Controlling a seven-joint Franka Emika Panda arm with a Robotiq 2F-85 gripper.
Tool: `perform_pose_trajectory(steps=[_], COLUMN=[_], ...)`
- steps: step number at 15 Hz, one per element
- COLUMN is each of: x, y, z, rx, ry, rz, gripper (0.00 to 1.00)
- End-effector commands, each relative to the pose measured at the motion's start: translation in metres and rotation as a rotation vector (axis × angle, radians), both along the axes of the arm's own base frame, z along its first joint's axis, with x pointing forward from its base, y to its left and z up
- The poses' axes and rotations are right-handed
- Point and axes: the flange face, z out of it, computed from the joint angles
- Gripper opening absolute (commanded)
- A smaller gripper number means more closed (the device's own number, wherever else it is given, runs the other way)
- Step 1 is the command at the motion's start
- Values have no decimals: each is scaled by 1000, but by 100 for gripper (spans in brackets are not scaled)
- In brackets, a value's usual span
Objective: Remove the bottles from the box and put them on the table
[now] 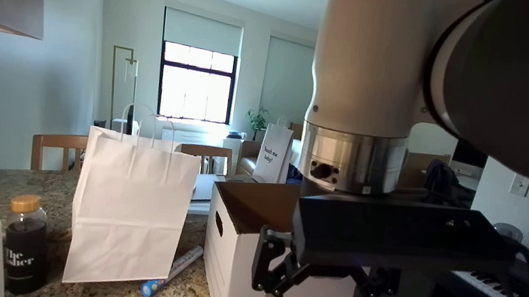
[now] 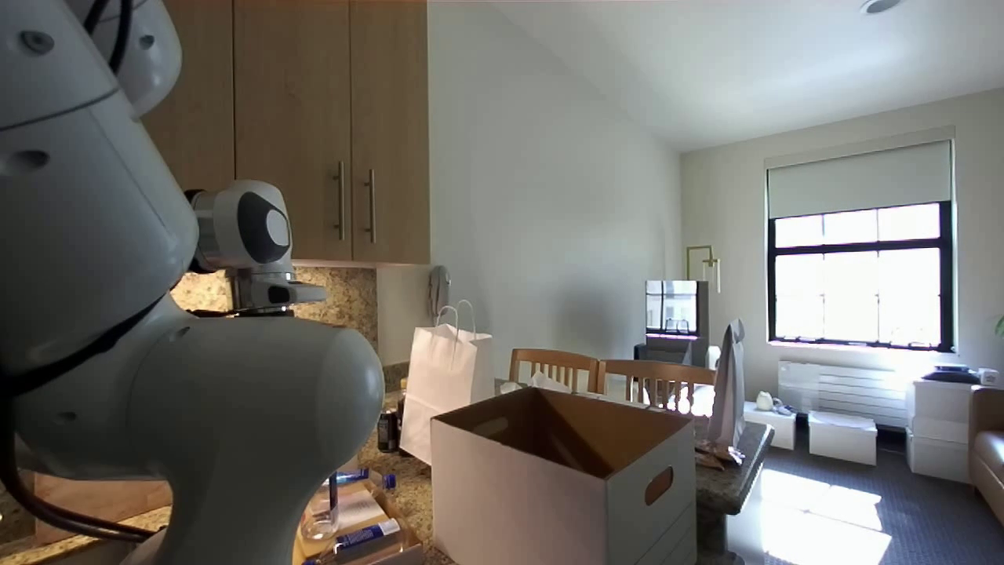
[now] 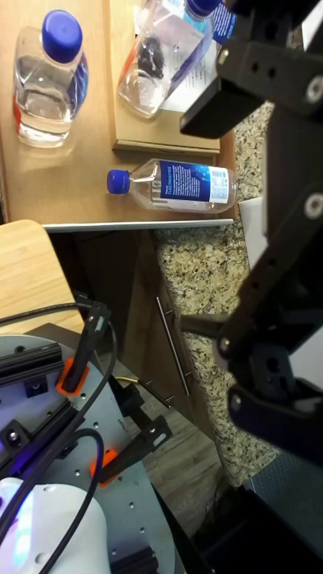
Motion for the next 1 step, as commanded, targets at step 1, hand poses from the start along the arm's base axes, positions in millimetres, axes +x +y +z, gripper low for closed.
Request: perform_pose_trajectory(steps=[1], x=[0], y=[0], z=[1], rx=[-1], ry=[0], rz=[0], gripper=[100])
